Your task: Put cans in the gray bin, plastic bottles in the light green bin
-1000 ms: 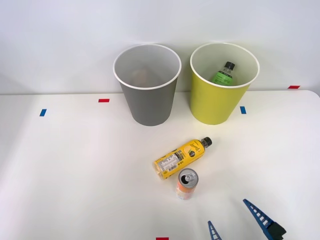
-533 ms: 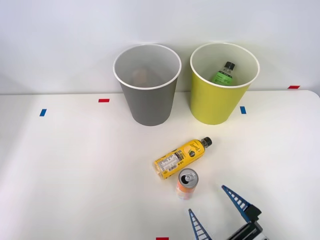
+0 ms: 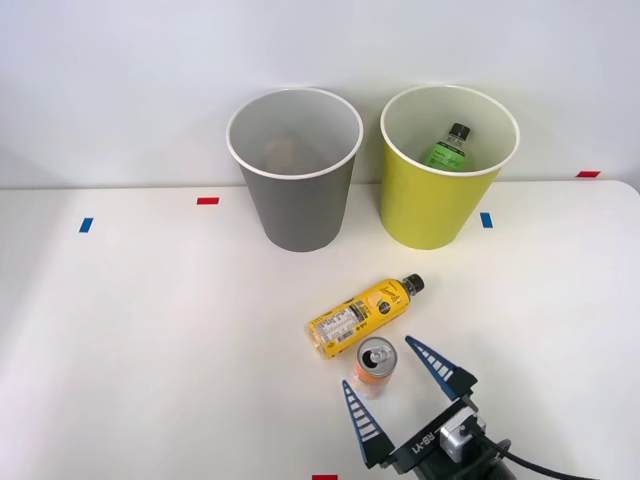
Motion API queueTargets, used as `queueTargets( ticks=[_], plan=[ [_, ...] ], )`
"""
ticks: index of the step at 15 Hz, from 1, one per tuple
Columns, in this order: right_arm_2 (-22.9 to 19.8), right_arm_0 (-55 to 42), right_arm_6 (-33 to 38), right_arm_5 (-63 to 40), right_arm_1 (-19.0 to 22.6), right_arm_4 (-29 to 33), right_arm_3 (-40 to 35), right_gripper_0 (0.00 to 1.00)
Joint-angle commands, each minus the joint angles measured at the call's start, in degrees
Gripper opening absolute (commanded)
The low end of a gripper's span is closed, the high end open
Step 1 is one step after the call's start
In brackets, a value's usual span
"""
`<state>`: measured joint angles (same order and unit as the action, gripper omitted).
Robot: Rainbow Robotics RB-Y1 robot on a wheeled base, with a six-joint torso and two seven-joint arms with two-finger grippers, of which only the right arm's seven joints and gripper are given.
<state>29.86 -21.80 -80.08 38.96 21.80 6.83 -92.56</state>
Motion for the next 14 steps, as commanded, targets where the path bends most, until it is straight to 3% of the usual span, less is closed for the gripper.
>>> queueTargets(
  ticks=[1,3,4,6,14],
  plan=[
    [0.6,1.8,-0.2,-1.8,-0.4,-0.1,0.0,1.00],
    [0.7,2.4,-0.5,-2.4,-0.7,-0.2,0.0,1.00],
    [0.7,2.7,-0.7,-2.5,-0.8,-0.1,0.0,0.72],
    [0.6,2.6,-1.0,-2.5,-0.8,-0.2,0.0,0.03],
    [0.4,0.8,-1.6,-1.1,-1.6,-2.2,-1.8,0.00]
  ],
)
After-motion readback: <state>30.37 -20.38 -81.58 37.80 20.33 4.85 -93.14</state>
